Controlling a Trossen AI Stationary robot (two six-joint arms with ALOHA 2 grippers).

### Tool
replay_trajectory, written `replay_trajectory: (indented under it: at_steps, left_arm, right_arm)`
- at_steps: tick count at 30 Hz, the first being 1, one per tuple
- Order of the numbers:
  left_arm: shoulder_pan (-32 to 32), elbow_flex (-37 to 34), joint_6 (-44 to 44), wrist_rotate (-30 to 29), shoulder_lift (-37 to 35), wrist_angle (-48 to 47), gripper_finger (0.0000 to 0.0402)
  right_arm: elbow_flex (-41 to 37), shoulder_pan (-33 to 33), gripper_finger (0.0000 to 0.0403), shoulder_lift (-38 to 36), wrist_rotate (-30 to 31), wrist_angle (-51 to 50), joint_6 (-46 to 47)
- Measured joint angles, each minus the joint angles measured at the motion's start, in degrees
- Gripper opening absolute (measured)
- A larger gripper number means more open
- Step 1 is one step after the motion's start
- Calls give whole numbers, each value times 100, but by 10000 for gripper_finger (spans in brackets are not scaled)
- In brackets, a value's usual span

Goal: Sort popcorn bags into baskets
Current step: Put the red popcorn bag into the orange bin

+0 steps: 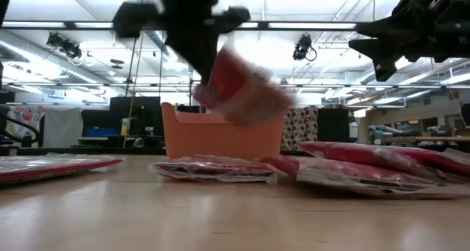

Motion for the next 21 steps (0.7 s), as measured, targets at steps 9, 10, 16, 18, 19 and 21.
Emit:
replay_trajectory:
  at_steps: [9,10,16,18,19,21]
  left_arm:
    - [1252,598,-1499,-83,-380,-822,1]
    - [1430,597,-1651,-97,-375,-896,1]
    - [2467,260,-2425,-184,-235,-831,1]
    - [2762,120,-2576,-211,-185,-526,1]
    - [2893,53,-2585,-248,-148,-466,1]
    - [3085,17,-2563,-316,-61,-187,5]
  right_arm:
    - [0,0,154,4,13,-20,0]
    - [0,0,154,4,13,-28,0]
    - [0,0,154,22,12,-39,-26]
    - [0,0,154,38,10,-31,-31]
    - [0,0,154,60,15,-7,-28]
    - [0,-4,154,66,34,2,-49]
